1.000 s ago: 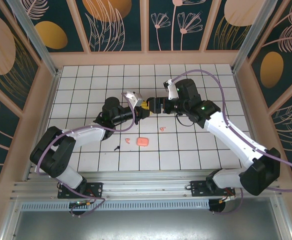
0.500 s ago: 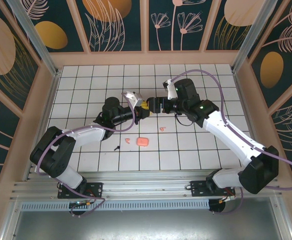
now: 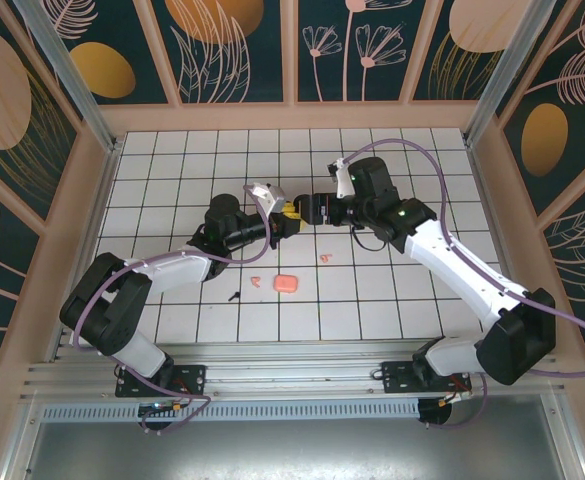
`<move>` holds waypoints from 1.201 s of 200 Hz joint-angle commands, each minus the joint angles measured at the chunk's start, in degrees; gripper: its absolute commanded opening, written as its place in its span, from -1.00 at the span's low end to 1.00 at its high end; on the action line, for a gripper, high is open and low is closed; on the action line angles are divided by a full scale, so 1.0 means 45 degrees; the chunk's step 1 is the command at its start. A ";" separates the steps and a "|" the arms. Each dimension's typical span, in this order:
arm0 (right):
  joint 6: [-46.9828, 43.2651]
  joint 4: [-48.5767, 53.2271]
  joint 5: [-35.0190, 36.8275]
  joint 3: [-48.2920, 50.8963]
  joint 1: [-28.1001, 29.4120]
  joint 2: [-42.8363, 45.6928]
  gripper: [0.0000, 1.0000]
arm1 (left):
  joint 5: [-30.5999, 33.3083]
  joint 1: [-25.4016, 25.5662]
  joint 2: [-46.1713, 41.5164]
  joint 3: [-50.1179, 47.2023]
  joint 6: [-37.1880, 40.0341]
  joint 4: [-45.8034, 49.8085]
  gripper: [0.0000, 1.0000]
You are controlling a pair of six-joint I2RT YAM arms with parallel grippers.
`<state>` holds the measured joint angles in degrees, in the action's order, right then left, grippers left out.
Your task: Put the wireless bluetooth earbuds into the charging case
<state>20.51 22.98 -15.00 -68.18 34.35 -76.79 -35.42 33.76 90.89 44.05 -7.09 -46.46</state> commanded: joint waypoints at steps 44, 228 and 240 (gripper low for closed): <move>0.0129 0.0086 -0.0136 0.0632 -0.0580 0.0627 0.43 | -0.0130 -0.0022 -0.0373 0.0094 -0.0281 -0.0789 -0.85; 0.0370 -0.1260 -0.1920 0.1866 -0.1502 0.1967 0.35 | 0.0434 -0.0253 -0.0654 -0.0360 -0.0598 -0.0497 -0.83; 0.0517 -0.1212 -0.1954 0.1914 -0.1501 0.1948 0.32 | 0.0394 -0.0501 -0.0787 -0.0479 -0.0765 -0.0409 -0.83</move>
<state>21.61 19.29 -22.50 -60.90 28.05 -69.45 -34.44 33.30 89.91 43.33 -8.84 -47.72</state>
